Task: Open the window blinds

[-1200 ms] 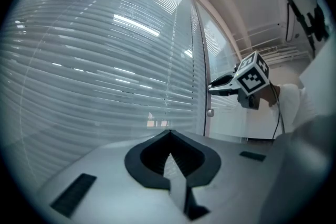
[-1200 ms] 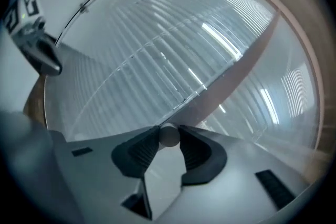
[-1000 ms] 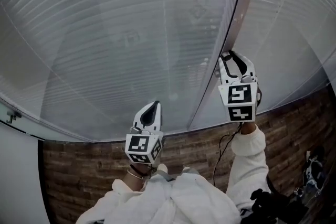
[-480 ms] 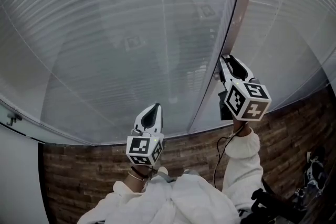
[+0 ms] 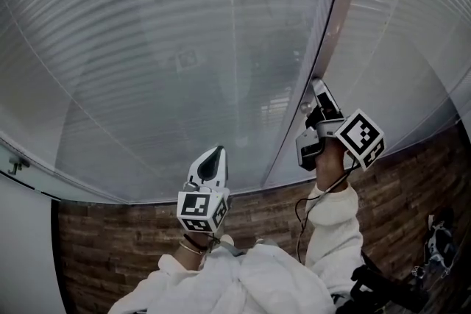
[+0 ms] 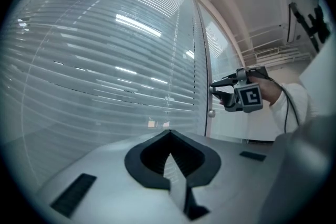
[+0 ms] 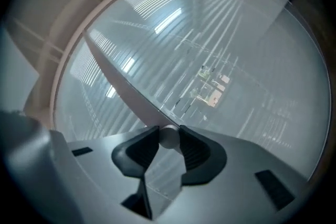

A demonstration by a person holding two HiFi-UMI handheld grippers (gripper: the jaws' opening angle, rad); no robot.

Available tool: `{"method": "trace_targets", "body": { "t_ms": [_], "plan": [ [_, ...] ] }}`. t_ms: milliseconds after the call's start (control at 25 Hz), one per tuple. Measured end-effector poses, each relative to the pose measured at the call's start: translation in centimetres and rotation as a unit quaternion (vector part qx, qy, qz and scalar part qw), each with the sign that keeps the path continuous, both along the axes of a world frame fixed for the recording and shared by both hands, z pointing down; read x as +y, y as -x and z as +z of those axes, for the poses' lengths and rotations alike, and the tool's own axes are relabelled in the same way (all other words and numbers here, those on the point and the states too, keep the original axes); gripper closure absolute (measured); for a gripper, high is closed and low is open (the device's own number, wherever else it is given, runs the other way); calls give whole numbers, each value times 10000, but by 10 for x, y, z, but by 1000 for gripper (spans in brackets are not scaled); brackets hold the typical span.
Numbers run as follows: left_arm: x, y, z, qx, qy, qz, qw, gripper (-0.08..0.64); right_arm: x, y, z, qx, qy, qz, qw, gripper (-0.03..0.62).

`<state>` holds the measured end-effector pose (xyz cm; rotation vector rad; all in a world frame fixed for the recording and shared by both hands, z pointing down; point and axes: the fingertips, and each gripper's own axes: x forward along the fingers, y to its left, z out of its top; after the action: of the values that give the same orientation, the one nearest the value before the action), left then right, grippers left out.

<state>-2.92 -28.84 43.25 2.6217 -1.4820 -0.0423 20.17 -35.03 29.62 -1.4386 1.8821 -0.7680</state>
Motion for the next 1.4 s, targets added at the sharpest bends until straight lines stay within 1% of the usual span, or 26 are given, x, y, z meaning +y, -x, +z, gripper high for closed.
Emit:
{"method": "trace_targets", "body": {
  "t_ms": [80, 120, 240, 320, 400, 520, 600, 640, 720, 760, 800, 840, 880, 920, 960, 1000, 1040, 1080, 1120, 1160, 1200, 1240, 1280, 1320, 1360, 1400],
  "plan": [
    [1, 3, 0, 9, -1, -27, 10000, 561, 1, -2, 3, -781, 48, -41, 9969, 460],
    [1, 4, 0, 10, -3, -42, 10000, 562, 1, -3, 5, -1200, 92, -55, 9927, 460],
    [2, 8, 0, 10, -2, -78, 10000, 561, 1, -8, 14, -2389, 159, -68, 9709, 460],
    [2, 10, -1, 10, -10, -93, 10000, 562, 1, -8, 16, -3209, 148, -129, 9469, 460],
    [2, 11, -3, 8, -28, -105, 9999, 561, 0, -9, 20, -3973, 130, -200, 9174, 460],
    [2, 12, -3, -5, -45, -117, 9999, 561, -1, -8, 24, -4894, 72, -277, 8716, 460],
    [2, 12, -3, -17, -52, -116, 9999, 562, -1, -8, 27, -5392, -1, -278, 8417, 460],
    [2, 12, -3, -20, -52, -114, 9999, 562, 0, -8, 28, -5549, -40, -258, 8315, 460],
    [2, 11, -3, -21, -50, -104, 9999, 563, 2, -8, 29, -5683, -85, -252, 8224, 460],
    [2, 11, -4, -21, -54, -93, 9999, 563, 2, -8, 28, -5686, -114, -283, 8221, 459],
    [2, 10, -4, -22, -63, -78, 9999, 561, 2, -9, 27, -5624, -148, -329, 8261, 459],
    [1, 9, -5, -24, -73, -58, 10000, 561, 3, -9, 25, -5435, -180, -384, 8383, 459],
    [2, 7, -6, -28, -79, -35, 10000, 561, 4, -8, 21, -5051, -214, -454, 8616, 459],
    [2, 5, -6, -31, -81, -8, 10000, 561, 6, -6, 18, -4436, -248, -541, 8943, 459],
    [3, 3, -6, -36, -81, 20, 10000, 561, 9, -3, 14, -3595, -282, -617, 9307, 457],
    [3, 1, -6, -39, -79, 42, 10000, 563, 13, 0, 10, -2549, -336, -645, 9642, 432],
    [3, -1, -6, -39, -76, 56, 9999, 563, 19, 2, 5, -1312, -425, -606, 9886, 409],
    [3, -2, -6, -34, -70, 62, 10000, 562, 25, 3, 0, 86, -530, -496, 9973, 402],
    [3, -3, -5, -27, -60, 64, 10000, 561, 31, 4, -5, 1587, -642, -333, 9847, 402],
    [3, -4, -5, -21, -48, 68, 10000, 561, 37, 7, -10, 3127, -761, -163, 9467, 402],
    [3, -6, -4, -18, -38, 79, 10000, 561, 42, 12, -14, 4652, -856, -16, 8810, 402],
    [4, -7, -3, -16, -30, 93, 10000, 561, 44, 17, -16, 6088, -874, 125, 7884, 403],
    [4, -9, -3, -13, -20, 108, 9999, 562, 43, 21, -16, 7320, -785, 267, 6762, 403],
    [5, -10, -2, -4, -8, 119, 9999, 562, 40, 22, -13, 8235, -619, 362, 5628, 403],
    [5, -12, -2, 12, 4, 127, 9999, 563, 35, 22, -7, 8802, -451, 358, 4711, 403],
    [6, -13, -1, 29, 11, 134, 9999, 561, 30, 22, -1, 9103, -342, 265, 4118, 403]
  ]
}}
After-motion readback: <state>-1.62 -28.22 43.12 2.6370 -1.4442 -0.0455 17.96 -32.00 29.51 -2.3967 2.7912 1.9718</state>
